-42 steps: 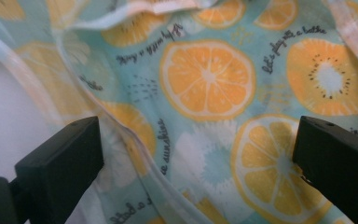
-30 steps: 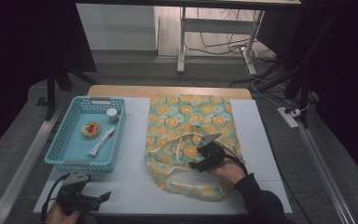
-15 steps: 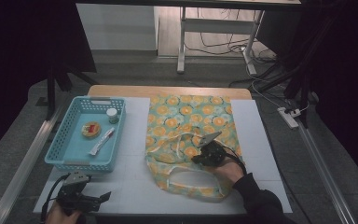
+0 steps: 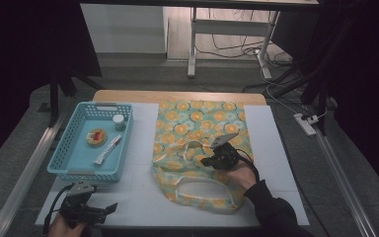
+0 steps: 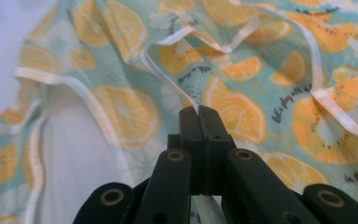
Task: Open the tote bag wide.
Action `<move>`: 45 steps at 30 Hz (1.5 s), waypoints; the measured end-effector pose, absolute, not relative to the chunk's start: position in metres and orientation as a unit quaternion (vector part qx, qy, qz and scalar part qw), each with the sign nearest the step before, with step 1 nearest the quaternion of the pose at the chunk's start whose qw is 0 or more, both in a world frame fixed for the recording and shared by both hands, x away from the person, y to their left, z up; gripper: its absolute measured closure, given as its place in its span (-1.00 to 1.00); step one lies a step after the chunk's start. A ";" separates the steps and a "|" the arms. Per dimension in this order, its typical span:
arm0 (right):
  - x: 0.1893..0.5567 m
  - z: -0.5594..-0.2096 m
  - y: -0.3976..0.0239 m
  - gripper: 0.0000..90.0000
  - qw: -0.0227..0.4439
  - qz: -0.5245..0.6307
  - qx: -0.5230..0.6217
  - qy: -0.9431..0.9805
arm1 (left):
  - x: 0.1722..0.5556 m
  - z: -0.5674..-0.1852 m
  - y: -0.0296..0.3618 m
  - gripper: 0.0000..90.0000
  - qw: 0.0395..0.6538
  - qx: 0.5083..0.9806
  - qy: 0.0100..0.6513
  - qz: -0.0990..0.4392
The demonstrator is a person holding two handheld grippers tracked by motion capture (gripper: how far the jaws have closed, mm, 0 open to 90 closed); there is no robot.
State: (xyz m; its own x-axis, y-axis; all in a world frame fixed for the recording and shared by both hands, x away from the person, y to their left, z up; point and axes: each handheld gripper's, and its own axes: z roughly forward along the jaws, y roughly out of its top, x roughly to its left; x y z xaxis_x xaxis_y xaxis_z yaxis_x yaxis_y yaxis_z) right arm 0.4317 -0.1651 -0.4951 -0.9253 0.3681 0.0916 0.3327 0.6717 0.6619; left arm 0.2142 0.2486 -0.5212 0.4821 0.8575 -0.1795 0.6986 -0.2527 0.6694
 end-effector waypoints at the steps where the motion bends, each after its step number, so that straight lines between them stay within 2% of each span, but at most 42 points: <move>1: 0.432 -0.494 -0.164 1.00 0.025 0.360 0.192 0.912 | 0.214 -0.521 0.249 -1.00 0.357 0.783 0.497 0.111; 27: 0.463 -0.451 -0.121 1.00 -0.026 0.426 0.199 0.882 | 0.214 -0.521 0.250 -1.00 0.360 0.781 0.499 0.108; 45: 0.475 -0.417 -0.112 1.00 0.005 0.435 0.189 0.880 | 0.214 -0.521 0.251 -1.00 0.365 0.777 0.502 0.106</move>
State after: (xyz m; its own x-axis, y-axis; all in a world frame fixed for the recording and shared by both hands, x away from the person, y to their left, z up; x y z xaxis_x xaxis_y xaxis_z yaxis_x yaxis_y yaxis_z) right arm 0.4750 -0.1117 -0.4168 -0.9283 0.3377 0.1553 0.3285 0.5498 0.7680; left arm 0.2144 0.2514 -0.5215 0.4737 0.8576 -0.2003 0.7023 -0.2306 0.6735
